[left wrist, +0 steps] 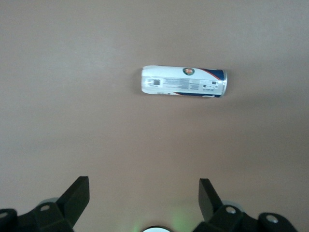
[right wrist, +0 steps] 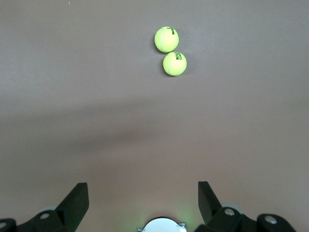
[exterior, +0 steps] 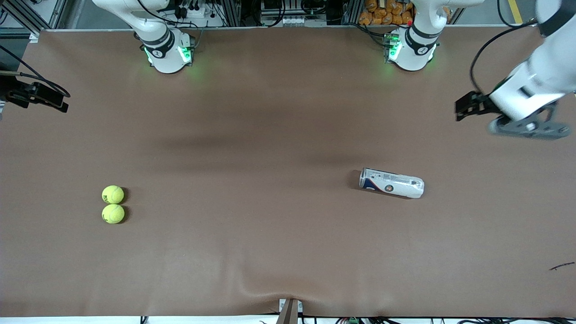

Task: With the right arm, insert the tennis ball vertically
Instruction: 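Reach the left gripper to the tube while the right gripper reaches the balls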

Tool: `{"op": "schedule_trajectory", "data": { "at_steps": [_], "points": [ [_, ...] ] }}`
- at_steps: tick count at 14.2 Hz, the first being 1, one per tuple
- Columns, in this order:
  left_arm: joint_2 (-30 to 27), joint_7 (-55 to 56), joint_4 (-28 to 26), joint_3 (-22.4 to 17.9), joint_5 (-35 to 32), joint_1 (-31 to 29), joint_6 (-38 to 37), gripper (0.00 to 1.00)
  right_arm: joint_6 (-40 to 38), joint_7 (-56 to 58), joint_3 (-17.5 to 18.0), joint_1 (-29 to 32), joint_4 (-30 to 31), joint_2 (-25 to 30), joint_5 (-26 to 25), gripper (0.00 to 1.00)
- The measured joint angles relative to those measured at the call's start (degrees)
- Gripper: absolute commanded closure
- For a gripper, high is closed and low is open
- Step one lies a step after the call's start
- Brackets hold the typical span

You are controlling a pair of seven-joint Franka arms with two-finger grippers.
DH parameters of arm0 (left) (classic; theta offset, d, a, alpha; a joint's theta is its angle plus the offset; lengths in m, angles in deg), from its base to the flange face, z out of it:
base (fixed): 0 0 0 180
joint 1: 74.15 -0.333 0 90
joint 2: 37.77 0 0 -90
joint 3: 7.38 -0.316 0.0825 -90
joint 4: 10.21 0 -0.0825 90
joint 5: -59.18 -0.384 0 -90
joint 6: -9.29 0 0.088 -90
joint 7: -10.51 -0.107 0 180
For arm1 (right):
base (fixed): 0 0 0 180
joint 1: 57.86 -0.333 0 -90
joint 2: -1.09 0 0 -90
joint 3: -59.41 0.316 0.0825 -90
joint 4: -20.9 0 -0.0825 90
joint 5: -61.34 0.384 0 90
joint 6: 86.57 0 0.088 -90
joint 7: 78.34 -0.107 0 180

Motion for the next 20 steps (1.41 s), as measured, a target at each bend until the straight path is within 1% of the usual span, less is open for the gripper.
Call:
{"op": "schedule_trajectory", "data": {
  "at_steps": [2, 4, 6, 8, 10, 14, 17, 20],
  "points": [
    [2.8, 0.0, -0.1, 1.8, -0.5, 0.4, 1.4, 0.00, 0.8, 0.0, 0.0, 0.0, 0.4, 0.0, 0.0, 0.00],
    [5.4, -1.6, -0.1, 3.7, -3.8, 1.5, 2.0, 0.00, 2.4, 0.2, 0.0, 0.1, 1.4, -0.2, 0.0, 0.00],
    [8.4, -8.4, -0.3, 5.4, -7.3, 2.9, 3.8, 0.00, 6.5, 2.0, 0.0, 0.6, 3.7, -0.6, 0.0, 0.00],
    [12.0, -15.4, -0.6, 5.7, -8.4, 3.2, 6.3, 0.00, 12.6, 6.5, -0.1, 2.1, 6.6, -2.8, 0.0, 0.00],
    [15.7, -23.6, -0.8, 5.6, -10.9, 3.1, 7.8, 0.00, 18.7, 12.7, -0.1, 3.9, 7.8, -7.3, -0.1, 0.00],
    [20.1, -37.8, -0.9, 5.9, -20.2, 4.4, 12.4, 0.00, 29.5, 22.3, -0.2, 5.4, 7.8, -17.0, -0.7, 0.00],
    [21.8, -41.4, -1.4, 6.1, -26.6, 7.6, 13.5, 0.00, 34.4, 25.9, -0.3, 6.0, 7.0, -23.4, -2.0, 0.00],
    [22.7, -43.2, -4.5, 6.3, -31.4, 9.9, 15.7, 0.00, 38.1, 27.3, -0.3, 6.3, 6.2, -29.1, -2.2, 0.00]
  ]
}}
